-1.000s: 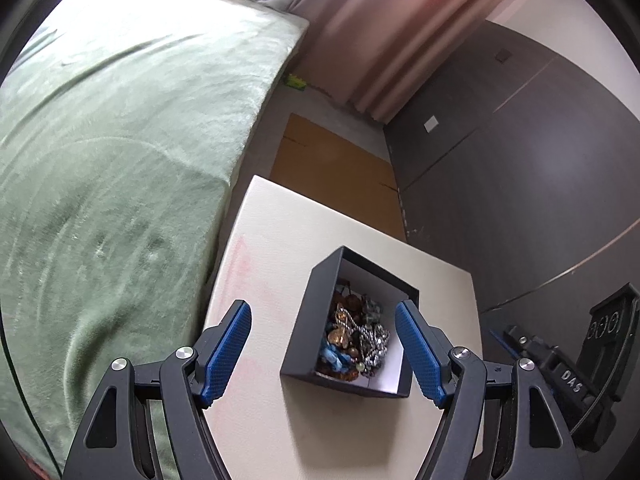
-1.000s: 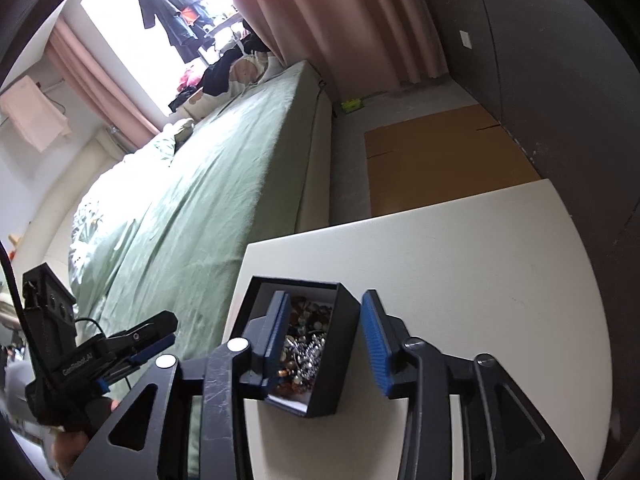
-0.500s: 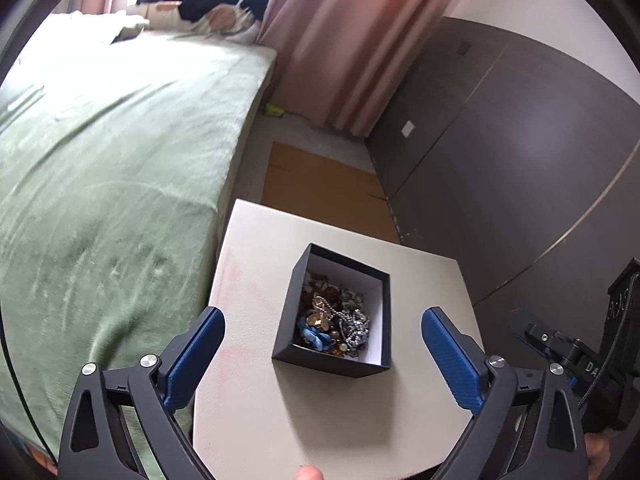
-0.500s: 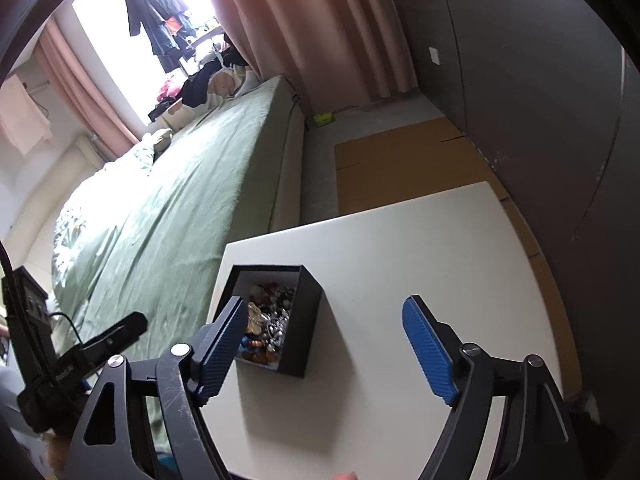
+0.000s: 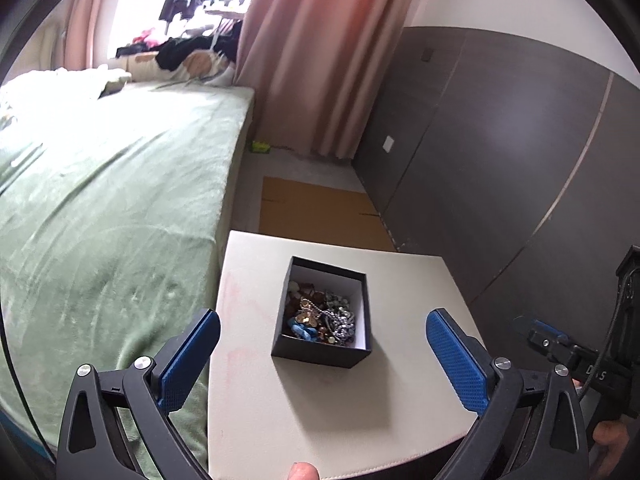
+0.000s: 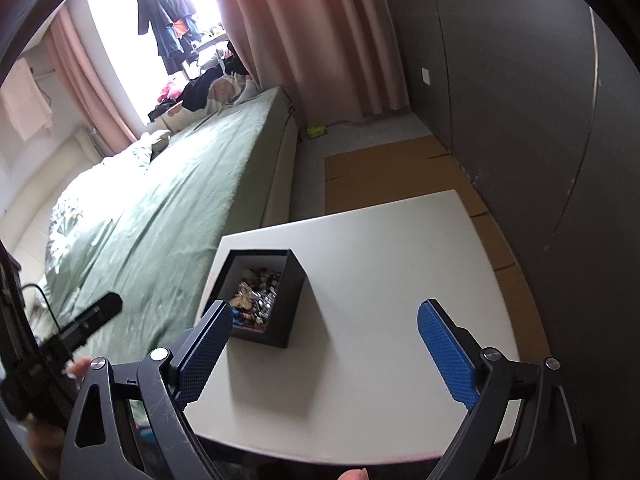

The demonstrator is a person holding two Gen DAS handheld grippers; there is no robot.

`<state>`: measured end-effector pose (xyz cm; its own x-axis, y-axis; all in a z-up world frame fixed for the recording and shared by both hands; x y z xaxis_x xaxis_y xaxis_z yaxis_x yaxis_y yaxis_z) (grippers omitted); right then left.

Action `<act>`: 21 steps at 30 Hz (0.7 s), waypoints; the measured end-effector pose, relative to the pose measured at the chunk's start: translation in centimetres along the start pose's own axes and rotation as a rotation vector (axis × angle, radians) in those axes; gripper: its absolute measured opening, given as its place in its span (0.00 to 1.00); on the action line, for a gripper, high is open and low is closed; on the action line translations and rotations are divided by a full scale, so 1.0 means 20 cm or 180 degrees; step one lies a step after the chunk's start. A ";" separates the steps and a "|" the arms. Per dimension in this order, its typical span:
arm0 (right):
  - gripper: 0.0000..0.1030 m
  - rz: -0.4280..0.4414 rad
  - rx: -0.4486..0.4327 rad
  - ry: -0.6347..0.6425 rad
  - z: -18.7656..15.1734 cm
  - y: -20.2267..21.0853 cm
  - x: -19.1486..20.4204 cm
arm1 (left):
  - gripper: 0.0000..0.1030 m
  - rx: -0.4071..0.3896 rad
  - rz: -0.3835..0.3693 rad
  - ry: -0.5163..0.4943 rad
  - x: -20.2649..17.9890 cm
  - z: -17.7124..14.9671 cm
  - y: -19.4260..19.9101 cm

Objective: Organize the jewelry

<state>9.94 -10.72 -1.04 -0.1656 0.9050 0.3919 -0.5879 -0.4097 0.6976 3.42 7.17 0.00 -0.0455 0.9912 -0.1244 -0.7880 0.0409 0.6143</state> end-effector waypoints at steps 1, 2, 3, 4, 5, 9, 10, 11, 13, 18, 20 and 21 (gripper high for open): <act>0.91 -0.0012 -0.0018 0.0021 -0.01 0.02 -0.01 | 1.00 -0.0015 0.0010 -0.0038 -0.01 0.00 0.02; 0.91 -0.0014 -0.0030 0.0033 -0.02 0.03 -0.02 | 1.00 -0.0028 0.0009 -0.0068 -0.02 -0.01 0.03; 0.91 -0.0014 -0.0039 0.0039 -0.02 0.04 -0.02 | 1.00 -0.0040 0.0005 -0.0085 -0.03 -0.01 0.04; 0.91 -0.0009 -0.0048 0.0041 -0.03 0.06 -0.03 | 1.00 -0.0046 0.0005 -0.0105 -0.04 -0.01 0.05; 0.91 0.0001 -0.0055 0.0035 -0.03 0.07 -0.04 | 1.00 -0.0044 0.0012 -0.0125 -0.04 -0.02 0.06; 0.91 0.0021 -0.0082 0.0040 -0.05 0.12 -0.07 | 1.00 -0.0062 0.0025 -0.0162 -0.06 -0.04 0.08; 0.91 0.0026 -0.0086 0.0045 -0.05 0.13 -0.08 | 1.00 -0.0072 0.0043 -0.0181 -0.06 -0.04 0.09; 0.91 0.0033 -0.0089 0.0049 -0.06 0.13 -0.08 | 0.99 -0.0086 0.0062 -0.0197 -0.07 -0.05 0.10; 0.91 0.0063 -0.0084 0.0046 -0.07 0.14 -0.08 | 0.99 -0.0120 0.0123 -0.0263 -0.08 -0.05 0.12; 0.91 0.0087 -0.0069 0.0141 -0.10 0.16 -0.07 | 0.99 -0.0129 0.0188 -0.0374 -0.11 -0.07 0.14; 0.91 0.0100 -0.0071 0.0163 -0.10 0.16 -0.07 | 0.99 -0.0144 0.0185 -0.0396 -0.12 -0.07 0.14; 0.91 0.0106 -0.0069 0.0172 -0.09 0.16 -0.07 | 0.99 -0.0156 0.0190 -0.0402 -0.12 -0.07 0.14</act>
<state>6.92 -13.14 -0.51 -0.2274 0.8961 0.3813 -0.5983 -0.4375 0.6713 0.36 4.71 0.94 -0.0182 0.9998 0.0121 -0.8154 -0.0219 0.5785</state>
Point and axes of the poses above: each gripper's, at about its wrist camera, not at the fingertips, and y roughly against the way its jaws point, x to its left, z to its top, the point moved 5 cm from there along -y, roughly the way its jaws point, and after that the axes turned 13 degrees about -y, right-handed, at the moved point
